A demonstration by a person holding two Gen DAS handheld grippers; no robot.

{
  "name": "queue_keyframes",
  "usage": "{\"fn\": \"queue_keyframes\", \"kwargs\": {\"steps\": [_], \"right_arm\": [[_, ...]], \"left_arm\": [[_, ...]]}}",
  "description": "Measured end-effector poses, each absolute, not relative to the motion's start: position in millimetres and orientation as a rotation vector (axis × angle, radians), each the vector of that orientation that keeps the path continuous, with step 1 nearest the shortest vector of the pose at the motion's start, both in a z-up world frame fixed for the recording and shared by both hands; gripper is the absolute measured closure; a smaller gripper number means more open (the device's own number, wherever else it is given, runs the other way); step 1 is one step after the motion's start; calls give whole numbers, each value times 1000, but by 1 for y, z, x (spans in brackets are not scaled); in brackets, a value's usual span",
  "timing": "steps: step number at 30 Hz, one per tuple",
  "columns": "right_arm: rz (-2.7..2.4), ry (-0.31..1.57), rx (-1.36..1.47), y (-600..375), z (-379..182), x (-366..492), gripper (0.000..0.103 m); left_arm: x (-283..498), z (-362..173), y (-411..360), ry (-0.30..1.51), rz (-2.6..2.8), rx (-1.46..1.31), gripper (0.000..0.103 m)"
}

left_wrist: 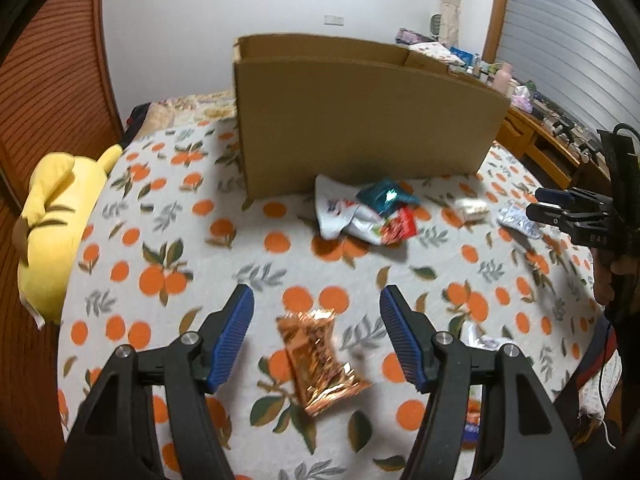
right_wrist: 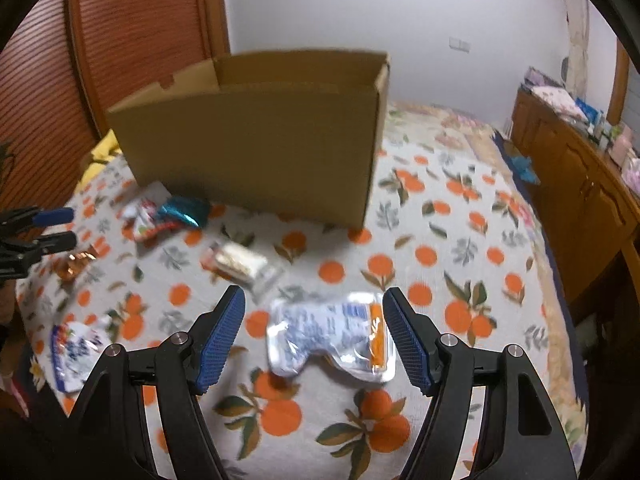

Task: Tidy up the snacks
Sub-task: 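Lower the left gripper onto the gold foil snack pack and close it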

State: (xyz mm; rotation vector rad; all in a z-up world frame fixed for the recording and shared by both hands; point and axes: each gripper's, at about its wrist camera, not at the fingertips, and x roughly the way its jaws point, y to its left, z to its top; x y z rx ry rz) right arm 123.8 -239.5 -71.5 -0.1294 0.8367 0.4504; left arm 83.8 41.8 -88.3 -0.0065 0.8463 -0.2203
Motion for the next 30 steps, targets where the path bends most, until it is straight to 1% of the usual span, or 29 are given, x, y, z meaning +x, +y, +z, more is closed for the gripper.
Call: {"fn": "queue_keyframes", "kwargs": {"steps": [10, 22, 24, 28, 30], "right_arm": [[432, 889, -98, -248, -93, 133, 29], [418, 903, -141, -240, -103, 134, 25], [418, 905, -150, -238, -103, 134, 24], [418, 906, -166, -236, -104, 133, 21], [419, 906, -168, -235, -105, 133, 21]], "left_arm": [[82, -103, 53, 867, -196, -13, 38], [77, -114, 51, 881, -179, 5, 38], [76, -115, 51, 879, -175, 16, 40], [73, -115, 49, 872, -163, 40, 51], [73, -115, 48, 872, -163, 45, 52]]}}
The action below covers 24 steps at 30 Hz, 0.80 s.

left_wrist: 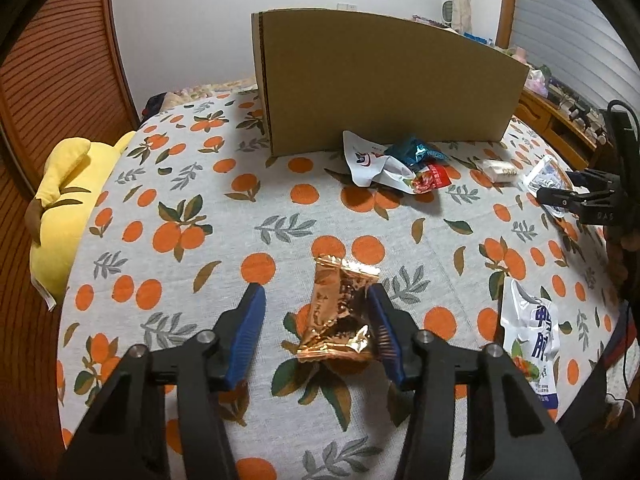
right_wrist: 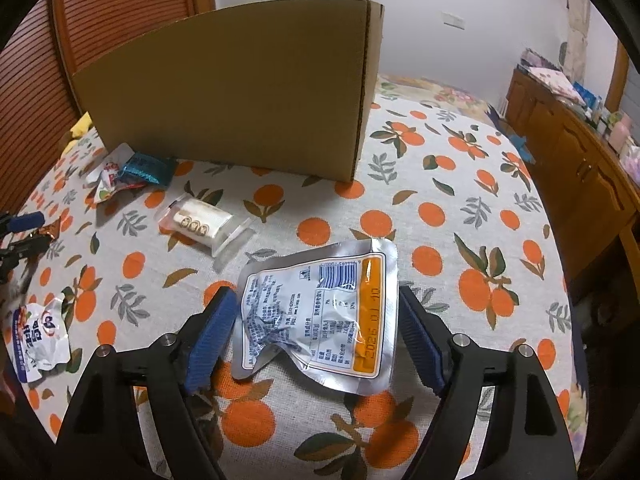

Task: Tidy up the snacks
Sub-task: 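Lower the left gripper onto the gold foil snack pack and close it, then grasp the silver pack with orange stripe with the right gripper while the left lifts the gold pack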

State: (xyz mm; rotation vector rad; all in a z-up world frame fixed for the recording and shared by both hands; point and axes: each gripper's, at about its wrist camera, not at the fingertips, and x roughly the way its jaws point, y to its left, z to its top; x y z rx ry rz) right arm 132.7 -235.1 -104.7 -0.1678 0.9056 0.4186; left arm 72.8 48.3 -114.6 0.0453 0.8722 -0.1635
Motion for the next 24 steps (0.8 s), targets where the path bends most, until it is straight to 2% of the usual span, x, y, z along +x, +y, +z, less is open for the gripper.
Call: {"fn": "queue_keyframes", "kwargs": {"steps": [3, 6, 8, 13, 24], "right_arm": [[418, 906, -168, -235, -105, 132, 21], [418, 906, -168, -235, -105, 133, 21], [418, 906, -169, -235, -105, 133, 21], [418, 905, -169, -234, -104, 133, 21], [418, 905, -173, -233, -105, 132, 20]], "left_arm": [[75, -115, 47, 873, -164, 55, 54], [76, -114, 45, 871, -171, 61, 62], [76, -114, 42, 871, -171, 69, 76], [76, -112, 41, 876, -171, 69, 79], [70, -89, 32, 815, -219, 42, 79]]}}
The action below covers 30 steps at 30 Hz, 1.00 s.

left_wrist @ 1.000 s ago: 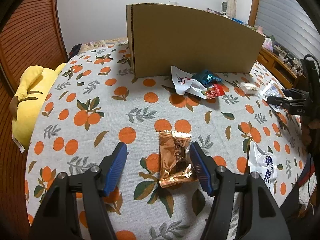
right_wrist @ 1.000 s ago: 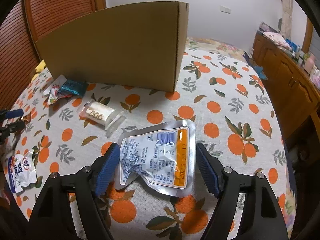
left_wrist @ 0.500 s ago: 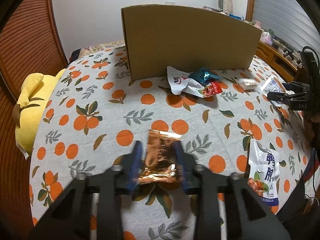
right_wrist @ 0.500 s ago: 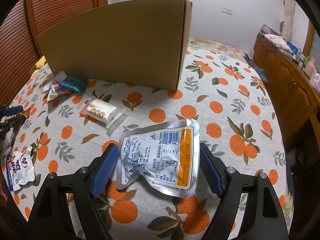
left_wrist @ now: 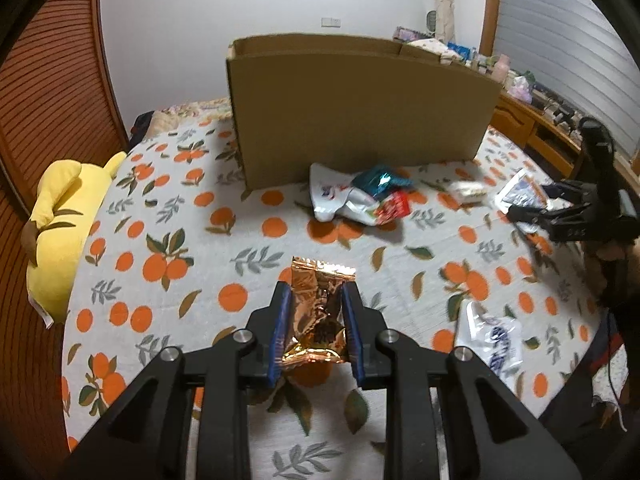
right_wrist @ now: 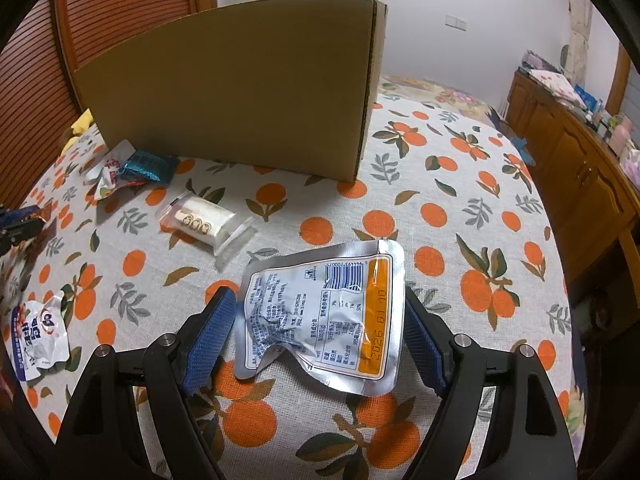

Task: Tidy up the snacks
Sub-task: 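Grasp the silver pack with orange stripe with the right gripper while the left lifts the gold pack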

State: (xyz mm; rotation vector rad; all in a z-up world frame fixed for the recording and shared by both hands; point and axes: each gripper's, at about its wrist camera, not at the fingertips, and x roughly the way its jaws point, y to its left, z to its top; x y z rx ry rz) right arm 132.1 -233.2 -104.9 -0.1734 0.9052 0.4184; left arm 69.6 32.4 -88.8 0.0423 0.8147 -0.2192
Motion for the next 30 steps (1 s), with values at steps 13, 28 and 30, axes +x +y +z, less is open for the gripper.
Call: {"fn": "queue_keyframes", "kwargs": {"steps": [13, 28, 30], "right_arm": [[441, 888, -192, -230, -104, 129, 29], [471, 836, -196, -231, -93, 122, 30], [476, 831, -192, -232, -91, 122, 30]], "left_arm": [[86, -73, -3, 774, -304, 39, 79], [118, -72, -21, 778, -351, 43, 79], [122, -69, -21, 772, -356, 43, 79]]}}
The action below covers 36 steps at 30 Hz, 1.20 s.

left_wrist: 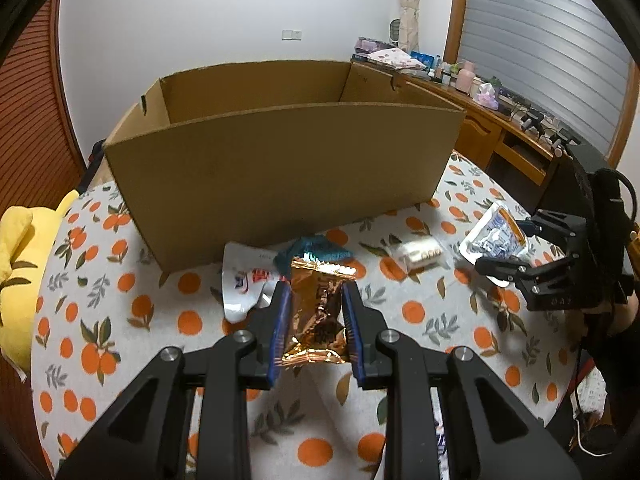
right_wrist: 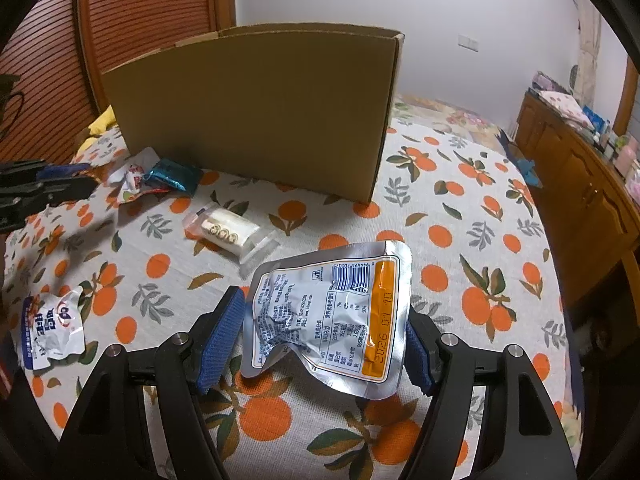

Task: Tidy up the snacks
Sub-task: 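Grasp the silver pack with orange stripe with the right gripper while the left lifts the gold pack, then carry the gold foil pack and silver pack over the cardboard box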

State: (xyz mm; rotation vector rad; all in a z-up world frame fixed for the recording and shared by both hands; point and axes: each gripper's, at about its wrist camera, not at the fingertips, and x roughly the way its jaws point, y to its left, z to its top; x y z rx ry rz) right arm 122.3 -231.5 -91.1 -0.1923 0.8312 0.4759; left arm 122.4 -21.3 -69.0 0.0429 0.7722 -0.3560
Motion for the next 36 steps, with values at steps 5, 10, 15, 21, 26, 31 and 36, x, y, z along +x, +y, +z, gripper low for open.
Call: {"fn": "queue_keyframes", "kwargs": {"steps": [5, 10, 15, 21, 26, 31, 36], "right_arm": [[489, 804, -169, -234, -79, 122, 29], [500, 773, -158, -235, -64, 123, 29], [508, 742, -163, -234, -50, 124, 29], [521, 709, -171, -231, -36, 125, 29], [525, 682, -190, -228, -21, 125, 29], [530, 646, -215, -226, -1, 128, 29], [540, 606, -236, -221, 18, 135, 29]], "left_arm": [[131, -59, -20, 754, -363, 43, 79], [139, -47, -19, 731, -369, 41, 79], [146, -35, -18, 702, -372, 48, 79], [150, -20, -17, 673, -374, 53, 79], [153, -7, -15, 638, -364, 61, 79], [159, 5, -13, 611, -354, 72, 79], [169, 17, -10, 590, -351, 69, 79]]}}
